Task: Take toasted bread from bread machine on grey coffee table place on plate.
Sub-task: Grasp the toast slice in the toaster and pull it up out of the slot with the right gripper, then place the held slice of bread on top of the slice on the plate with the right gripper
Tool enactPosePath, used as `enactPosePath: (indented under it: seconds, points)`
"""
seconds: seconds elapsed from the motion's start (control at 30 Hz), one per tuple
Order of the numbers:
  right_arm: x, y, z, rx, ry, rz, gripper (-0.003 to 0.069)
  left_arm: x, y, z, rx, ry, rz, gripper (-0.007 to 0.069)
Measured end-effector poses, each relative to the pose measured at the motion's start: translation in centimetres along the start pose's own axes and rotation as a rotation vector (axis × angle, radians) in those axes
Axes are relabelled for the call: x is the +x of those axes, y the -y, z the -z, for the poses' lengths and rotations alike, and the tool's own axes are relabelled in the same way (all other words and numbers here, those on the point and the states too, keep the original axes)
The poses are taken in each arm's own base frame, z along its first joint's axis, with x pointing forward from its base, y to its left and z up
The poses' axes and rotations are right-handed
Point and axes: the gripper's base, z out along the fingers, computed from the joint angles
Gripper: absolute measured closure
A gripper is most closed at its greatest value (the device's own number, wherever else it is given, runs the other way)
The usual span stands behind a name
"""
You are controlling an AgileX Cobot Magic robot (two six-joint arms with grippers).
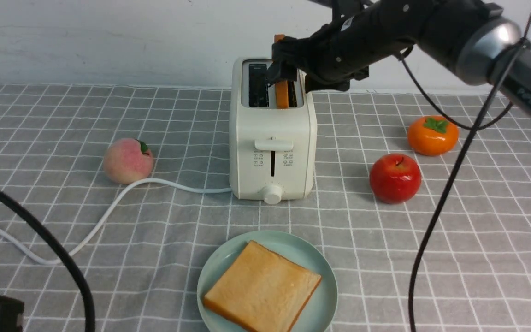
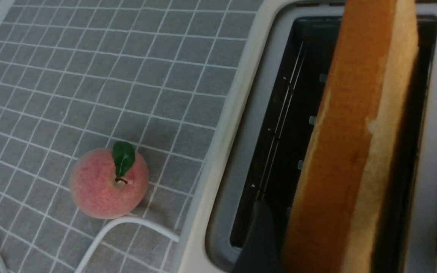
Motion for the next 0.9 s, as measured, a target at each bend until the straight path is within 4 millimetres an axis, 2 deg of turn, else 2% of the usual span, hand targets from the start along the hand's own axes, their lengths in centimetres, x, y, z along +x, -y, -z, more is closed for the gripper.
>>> enactPosePath:
  seconds: [0.13,0.17,0.2,0.27,0.3,0.33,0.43,0.53,0.6,0.63,0.67,0.7,0.73,0.83,0.9]
  points:
    - [0.2,0.2,-0.8,-0.002,0.009,0.021,0.0148,0.1,0.0,0.1,0.000,0.000,0.003,0.0638]
    - [0.2,0.2,-0.8,-0.002,0.007,0.047,0.0242,0.1,0.0,0.1,0.000,0.000,0.003,0.0638]
    - [0.2,0.2,-0.8,-0.002,0.007,0.050,0.0242,0.1,0.0,0.1,0.000,0.000,0.004,0.0638]
    - [-0.3,-0.1,0.1,0.003,0.013,0.117,0.0485,0.1,0.0,0.1,0.000,0.001,0.004,0.0638]
    - [-0.6,-0.5,0.8,0.003,0.018,0.141,0.0553,0.0,0.0,0.1,0.001,0.005,0.003,0.0638]
    - [-0.7,-0.6,1.0,0.002,0.018,0.146,0.0559,0.0,0.0,0.1,0.002,0.006,0.003,0.0638]
    - [-2.7,-2.6,5.9,0.002,0.064,0.219,0.0546,-0.2,0.1,0.1,0.012,0.029,0.003,0.0638]
    - [-3.8,-5.0,12.1,-0.018,0.063,0.265,0.0546,-0.4,0.2,0.1,0.021,0.049,0.003,0.0638]
    - [-3.8,-6.0,15.1,-0.025,0.045,0.289,0.0546,-0.5,0.2,0.1,0.027,0.062,0.003,0.0638]
    - [-3.6,-6.8,17.5,-0.033,0.019,0.306,0.0546,-0.6,0.2,0.1,0.031,0.072,0.003,0.0638]
    - [-3.5,-7.1,18.3,-0.035,0.007,0.311,0.0546,-0.6,0.3,0.1,0.033,0.077,0.003,0.0638]
    - [-3.0,-7.7,20.5,-0.038,-0.027,0.328,0.0546,-0.8,0.3,0.1,0.040,0.092,0.003,0.0638]
    - [-2.7,-8.0,21.9,-0.044,-0.039,0.334,0.0546,-0.9,0.4,0.1,0.046,0.107,0.002,0.0638]
    - [-1.8,-8.4,23.0,-0.068,-0.067,0.321,0.0546,-1.2,0.5,0.2,0.058,0.139,-0.001,0.0638]
    - [-0.9,-8.1,22.2,-0.092,-0.117,0.301,0.0546,-1.3,0.5,0.2,0.061,0.149,-0.002,0.0638]
